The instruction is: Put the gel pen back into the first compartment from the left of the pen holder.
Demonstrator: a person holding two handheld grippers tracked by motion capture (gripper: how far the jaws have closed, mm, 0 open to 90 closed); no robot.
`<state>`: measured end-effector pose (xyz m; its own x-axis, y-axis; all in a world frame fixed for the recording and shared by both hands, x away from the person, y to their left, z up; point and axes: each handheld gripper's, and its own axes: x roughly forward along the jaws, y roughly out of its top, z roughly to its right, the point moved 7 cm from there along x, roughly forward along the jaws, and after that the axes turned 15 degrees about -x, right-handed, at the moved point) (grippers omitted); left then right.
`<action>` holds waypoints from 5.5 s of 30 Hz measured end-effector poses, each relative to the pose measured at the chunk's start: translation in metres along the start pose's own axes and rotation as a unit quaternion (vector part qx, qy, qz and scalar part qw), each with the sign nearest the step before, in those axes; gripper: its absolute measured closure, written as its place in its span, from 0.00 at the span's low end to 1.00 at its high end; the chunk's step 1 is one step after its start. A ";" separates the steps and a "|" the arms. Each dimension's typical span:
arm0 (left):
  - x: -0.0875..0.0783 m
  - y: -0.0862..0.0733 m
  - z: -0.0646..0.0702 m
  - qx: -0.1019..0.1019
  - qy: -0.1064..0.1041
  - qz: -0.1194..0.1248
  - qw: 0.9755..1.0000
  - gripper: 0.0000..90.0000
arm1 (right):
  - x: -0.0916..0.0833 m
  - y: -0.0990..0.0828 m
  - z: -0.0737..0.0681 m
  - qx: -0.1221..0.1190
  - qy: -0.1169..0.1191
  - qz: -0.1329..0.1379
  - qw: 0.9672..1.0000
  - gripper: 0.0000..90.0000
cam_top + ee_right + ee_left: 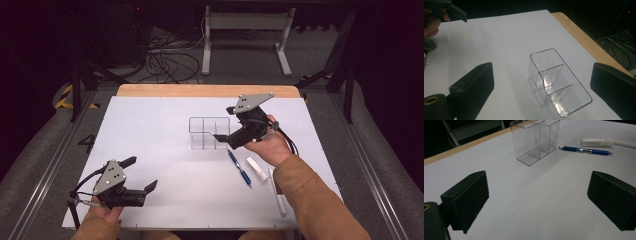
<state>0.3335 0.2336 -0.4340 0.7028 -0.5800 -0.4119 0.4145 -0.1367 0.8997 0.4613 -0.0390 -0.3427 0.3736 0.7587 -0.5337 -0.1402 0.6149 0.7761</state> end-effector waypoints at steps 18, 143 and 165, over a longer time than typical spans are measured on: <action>0.000 0.000 0.001 0.001 0.000 0.000 1.000 0.05 | -0.009 -0.001 -0.012 0.029 0.001 0.030 0.999 0.00; -0.001 0.000 0.001 0.000 -0.002 0.001 1.000 0.05 | 0.055 -0.128 -0.054 0.234 -0.065 -0.381 0.892 0.89; 0.000 -0.001 0.002 0.001 -0.002 0.000 1.000 0.05 | 0.038 -0.105 -0.053 0.224 -0.062 -0.346 0.909 0.89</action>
<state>0.3321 0.2325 -0.4343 0.7011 -0.5827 -0.4110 0.4133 -0.1377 0.9001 0.4420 -0.0636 -0.4619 0.3355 0.1765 -0.9253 0.5446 0.7651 0.3434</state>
